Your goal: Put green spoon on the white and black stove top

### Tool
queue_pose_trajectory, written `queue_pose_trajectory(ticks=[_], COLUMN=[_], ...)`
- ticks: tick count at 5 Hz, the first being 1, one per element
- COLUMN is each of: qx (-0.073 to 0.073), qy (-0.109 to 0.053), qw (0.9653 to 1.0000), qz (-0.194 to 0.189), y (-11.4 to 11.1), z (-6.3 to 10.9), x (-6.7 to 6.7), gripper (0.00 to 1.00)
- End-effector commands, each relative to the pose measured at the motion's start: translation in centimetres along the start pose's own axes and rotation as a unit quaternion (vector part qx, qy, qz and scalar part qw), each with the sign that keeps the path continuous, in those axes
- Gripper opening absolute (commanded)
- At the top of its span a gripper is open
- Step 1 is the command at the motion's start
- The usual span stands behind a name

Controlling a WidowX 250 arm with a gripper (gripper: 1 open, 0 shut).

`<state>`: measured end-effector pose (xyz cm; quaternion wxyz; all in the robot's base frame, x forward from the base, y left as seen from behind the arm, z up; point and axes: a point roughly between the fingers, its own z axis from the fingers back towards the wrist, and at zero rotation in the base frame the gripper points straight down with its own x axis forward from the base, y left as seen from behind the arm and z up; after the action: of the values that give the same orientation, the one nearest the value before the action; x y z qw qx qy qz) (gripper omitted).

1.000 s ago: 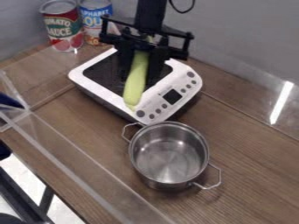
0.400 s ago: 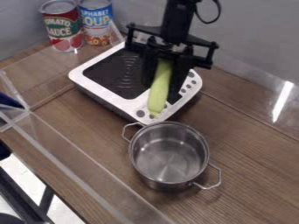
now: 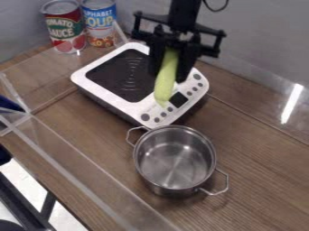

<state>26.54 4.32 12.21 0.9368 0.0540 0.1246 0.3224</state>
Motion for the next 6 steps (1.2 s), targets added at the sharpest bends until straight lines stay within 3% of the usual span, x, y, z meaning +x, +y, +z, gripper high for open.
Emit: queue_pose_trajectory(ticks=[1, 3, 4, 5, 6], qx=[-0.003, 0.008, 0.006, -0.001, 0.015], qy=[-0.024, -0.014, -0.008, -0.016, -0.018], qw=[0.9996, 0.9989, 0.9992, 0.9998, 0.9995], qz=[0.014, 0.043, 0.039, 0.015, -0.019], y=[1.3, 5.0, 5.0, 4.7, 3.6], z=[1.2, -1.1, -1.4, -0.7, -1.9], x=[0.8, 2.0, 0.5, -1.0, -0.4], gripper=[0.00, 0.00, 0.00, 0.00, 0.00])
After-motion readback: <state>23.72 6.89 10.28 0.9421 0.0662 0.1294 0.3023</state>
